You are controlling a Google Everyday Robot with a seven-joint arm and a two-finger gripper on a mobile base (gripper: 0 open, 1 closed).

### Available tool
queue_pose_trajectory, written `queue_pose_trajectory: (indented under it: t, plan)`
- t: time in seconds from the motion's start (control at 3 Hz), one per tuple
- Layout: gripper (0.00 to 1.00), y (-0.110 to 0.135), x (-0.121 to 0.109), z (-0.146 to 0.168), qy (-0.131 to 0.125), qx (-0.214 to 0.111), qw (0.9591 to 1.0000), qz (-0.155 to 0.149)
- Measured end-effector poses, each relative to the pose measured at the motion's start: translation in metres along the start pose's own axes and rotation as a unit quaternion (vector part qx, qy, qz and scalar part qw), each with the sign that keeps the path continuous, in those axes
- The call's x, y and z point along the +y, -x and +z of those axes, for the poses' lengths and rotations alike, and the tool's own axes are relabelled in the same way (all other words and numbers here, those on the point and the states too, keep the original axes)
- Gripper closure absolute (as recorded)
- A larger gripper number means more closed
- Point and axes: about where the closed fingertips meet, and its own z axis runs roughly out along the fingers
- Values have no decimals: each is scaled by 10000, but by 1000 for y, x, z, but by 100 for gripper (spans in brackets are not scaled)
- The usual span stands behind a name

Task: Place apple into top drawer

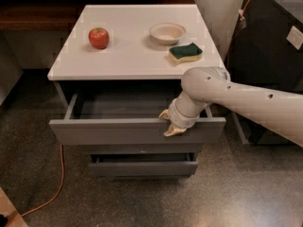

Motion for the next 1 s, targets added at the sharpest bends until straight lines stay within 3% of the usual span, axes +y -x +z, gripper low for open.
queue_pose_trajectory:
  t: [0.67, 1.0]
  plan:
    - [100, 5, 13, 0, 29, 8, 9999, -106]
    - [100, 10, 30, -1, 58, 9, 9998, -184]
